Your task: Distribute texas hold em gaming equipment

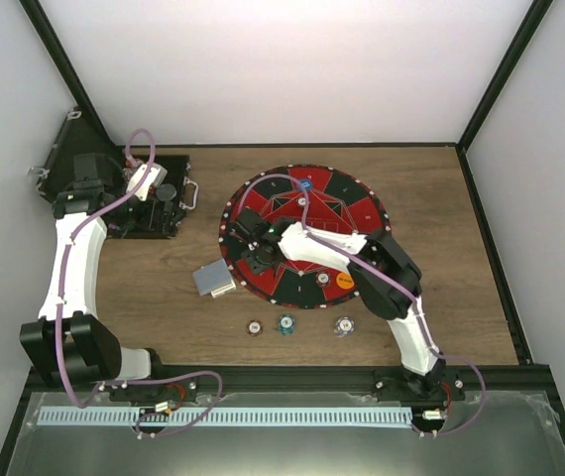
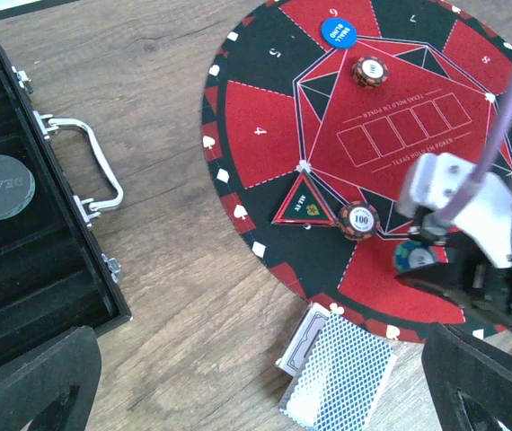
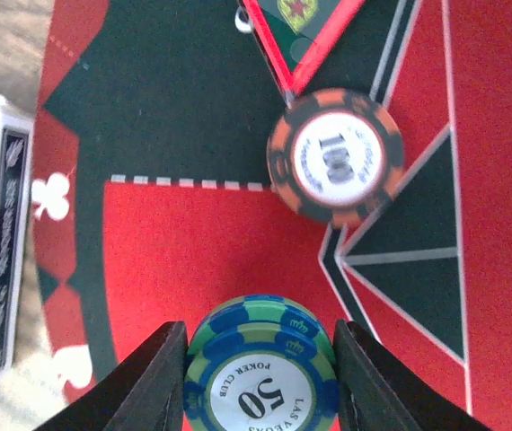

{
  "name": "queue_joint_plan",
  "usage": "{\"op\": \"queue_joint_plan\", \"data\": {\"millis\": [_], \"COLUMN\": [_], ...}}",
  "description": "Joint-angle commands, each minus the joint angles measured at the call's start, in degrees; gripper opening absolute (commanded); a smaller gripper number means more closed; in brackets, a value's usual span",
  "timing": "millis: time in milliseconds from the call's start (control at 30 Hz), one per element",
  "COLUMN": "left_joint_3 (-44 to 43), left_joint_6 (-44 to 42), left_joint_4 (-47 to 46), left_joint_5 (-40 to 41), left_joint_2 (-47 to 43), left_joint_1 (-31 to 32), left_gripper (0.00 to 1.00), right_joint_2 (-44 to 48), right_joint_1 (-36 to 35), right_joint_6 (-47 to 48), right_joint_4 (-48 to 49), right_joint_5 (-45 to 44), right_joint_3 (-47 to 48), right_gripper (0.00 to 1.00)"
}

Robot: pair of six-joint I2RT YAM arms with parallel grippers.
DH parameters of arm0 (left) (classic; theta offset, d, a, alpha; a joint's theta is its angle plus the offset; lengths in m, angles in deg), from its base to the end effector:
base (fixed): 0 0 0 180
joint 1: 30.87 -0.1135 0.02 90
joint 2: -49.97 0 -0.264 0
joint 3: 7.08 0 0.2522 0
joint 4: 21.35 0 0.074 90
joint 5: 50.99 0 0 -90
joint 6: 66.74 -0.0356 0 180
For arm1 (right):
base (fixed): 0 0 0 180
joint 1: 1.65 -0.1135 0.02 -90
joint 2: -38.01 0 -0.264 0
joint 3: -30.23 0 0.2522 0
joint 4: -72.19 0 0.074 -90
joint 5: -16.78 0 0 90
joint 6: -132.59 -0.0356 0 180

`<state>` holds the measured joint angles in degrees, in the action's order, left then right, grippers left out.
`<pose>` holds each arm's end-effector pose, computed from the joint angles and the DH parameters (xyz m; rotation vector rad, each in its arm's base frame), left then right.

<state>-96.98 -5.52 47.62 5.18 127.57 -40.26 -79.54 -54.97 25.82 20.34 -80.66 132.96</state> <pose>0.2663 0.0239 0.3385 0.6127 2.3034 -0.4498 0.2601 0.3415 0.1827 -0.8211 2.6032 0.1783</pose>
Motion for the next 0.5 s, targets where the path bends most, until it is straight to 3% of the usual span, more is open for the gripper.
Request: {"op": "queue_joint_plan", "data": {"millis": [0, 233, 333, 400, 467], "left_joint_3": [-1.38, -1.56, -1.47, -1.39, -1.3], "left_joint_6": [-0.54, -0.73, -0.63, -0.51, -0.65], "left_joint_4": [0.35, 0.26, 0.17, 0.17, 0.17], "left_joint_5": [-0.41, -0.47, -0.77, -0.92, -0.93], "left_joint_2": [-1.28, -1.18, -0.99, -0.89, -0.87], "left_joint_1": [-0.28, -0.25, -0.27, -0.26, -0.28], "left_gripper": [1.0, 1.0, 1.0, 1.0, 1.0], "right_joint_2": [-5.45, -9.19, -9.57, -9.3, -8.55], "right_joint_1": [0.62, 1.64, 1.67, 1.64, 1.69], "right_joint_6": [2.09, 1.53, 1.41, 1.31, 1.59], "right_joint_4": [-0.24, -0.3, -0.78, -1.25, -1.84], "right_joint_5": [0.12, 0.87, 1.19, 1.33, 2.1], "right_joint_3": [6.64, 9.96, 10.18, 10.19, 10.1], "right_gripper": [0.11, 0.13, 0.24, 0.39, 0.46]}}
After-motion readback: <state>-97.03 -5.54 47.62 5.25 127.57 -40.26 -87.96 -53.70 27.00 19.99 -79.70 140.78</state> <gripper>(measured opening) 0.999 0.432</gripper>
